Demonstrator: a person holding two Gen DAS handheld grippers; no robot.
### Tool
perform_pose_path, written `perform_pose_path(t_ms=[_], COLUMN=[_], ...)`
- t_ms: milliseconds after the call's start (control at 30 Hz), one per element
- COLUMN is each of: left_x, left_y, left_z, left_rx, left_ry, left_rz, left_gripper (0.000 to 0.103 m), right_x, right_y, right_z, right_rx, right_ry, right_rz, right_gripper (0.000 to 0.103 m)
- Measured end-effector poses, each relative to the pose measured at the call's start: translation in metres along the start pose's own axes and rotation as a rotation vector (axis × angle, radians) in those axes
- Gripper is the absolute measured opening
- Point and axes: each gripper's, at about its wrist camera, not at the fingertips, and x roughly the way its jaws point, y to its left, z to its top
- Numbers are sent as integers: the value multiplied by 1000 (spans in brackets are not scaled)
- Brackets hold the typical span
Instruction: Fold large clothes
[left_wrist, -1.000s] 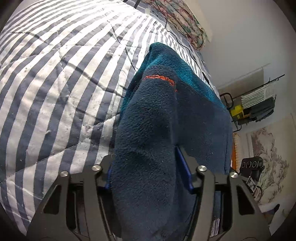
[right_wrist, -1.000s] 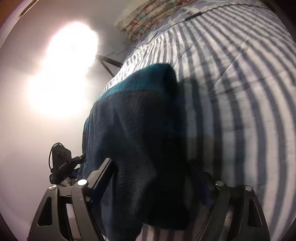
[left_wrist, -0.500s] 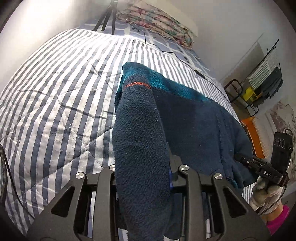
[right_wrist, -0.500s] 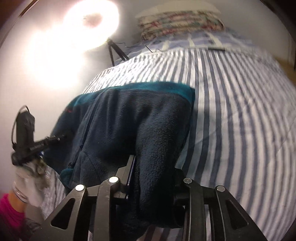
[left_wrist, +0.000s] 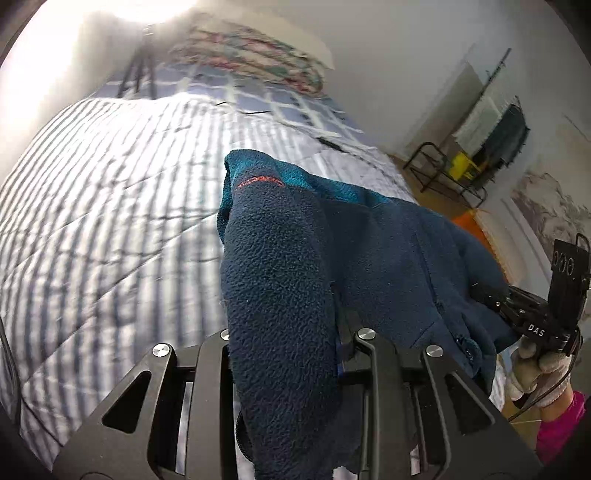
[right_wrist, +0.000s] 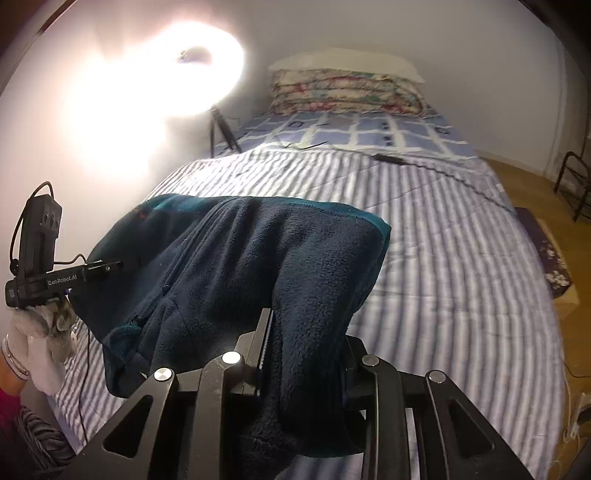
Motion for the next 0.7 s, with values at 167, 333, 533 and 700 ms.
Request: perform_pose_path(t_ms=[167, 333, 533, 700], left_x=[31, 75, 144, 213], left_y=[-51, -93, -127, -142], left_z=[28, 73, 130, 170], left_rx=[74, 114, 147, 155], left_ry=[-11, -45, -99, -136], left_rz=[-32, -55, -57, -51], left_gripper=[26, 26, 26, 26], right_x=[-20, -30, -17, 16], right_y=[-44, -91, -149, -204], right_z=[7, 36, 83, 128], right_rx=[19, 3, -18, 7], right_ry=[-24, -63, -115, -159], right_rz=[-53, -126, -202, -250], right_gripper=[27, 26, 26, 26])
